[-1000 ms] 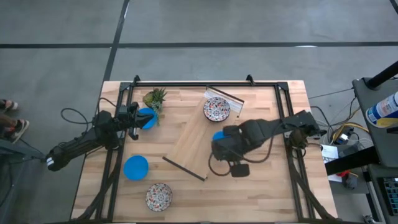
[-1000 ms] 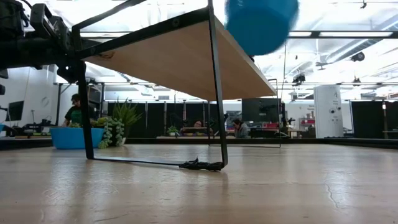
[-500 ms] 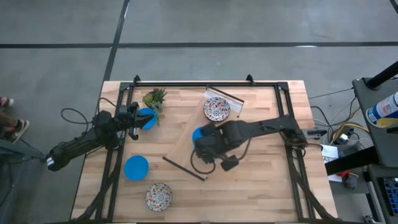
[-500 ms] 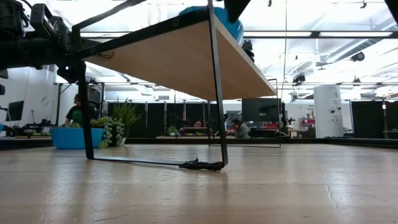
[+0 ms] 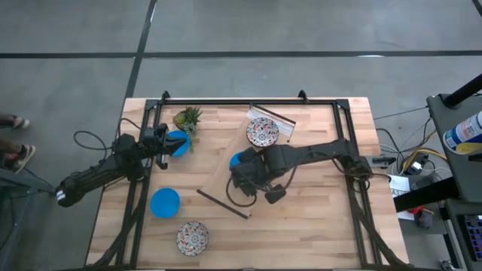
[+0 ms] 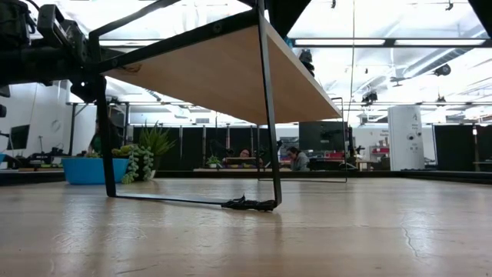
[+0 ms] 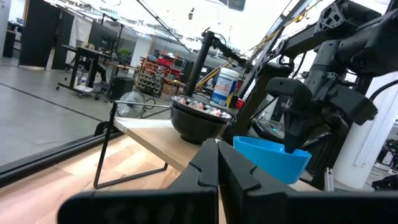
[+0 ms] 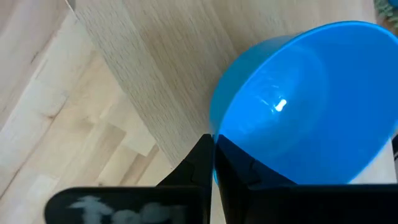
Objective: Pick & Place Mini bowls
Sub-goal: Put the bottom right blue bowl on the shelf
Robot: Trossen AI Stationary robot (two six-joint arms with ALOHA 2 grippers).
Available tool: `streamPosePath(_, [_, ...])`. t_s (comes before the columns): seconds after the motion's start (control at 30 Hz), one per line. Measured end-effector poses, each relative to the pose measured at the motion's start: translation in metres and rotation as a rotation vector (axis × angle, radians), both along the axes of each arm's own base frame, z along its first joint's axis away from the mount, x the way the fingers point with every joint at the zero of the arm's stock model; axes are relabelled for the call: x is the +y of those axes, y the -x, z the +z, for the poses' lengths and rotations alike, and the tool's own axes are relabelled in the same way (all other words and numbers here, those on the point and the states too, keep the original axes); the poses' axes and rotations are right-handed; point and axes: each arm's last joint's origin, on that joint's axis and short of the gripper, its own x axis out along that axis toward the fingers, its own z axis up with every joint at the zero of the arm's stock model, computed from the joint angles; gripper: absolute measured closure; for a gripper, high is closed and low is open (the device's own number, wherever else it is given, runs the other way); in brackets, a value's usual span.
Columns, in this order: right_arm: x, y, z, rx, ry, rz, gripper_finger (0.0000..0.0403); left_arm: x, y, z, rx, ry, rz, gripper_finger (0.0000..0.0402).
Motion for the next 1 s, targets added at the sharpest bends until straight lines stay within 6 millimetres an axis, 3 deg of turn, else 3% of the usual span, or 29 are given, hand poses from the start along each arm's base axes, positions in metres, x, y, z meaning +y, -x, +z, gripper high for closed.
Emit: streamPosePath(1.0, [0.0020,0.0018,0.0098,-0.051,-0.125,-0.106,0.0391,0.0000,0.0000,0.0000,0.000,0.000,0.000,0.0402])
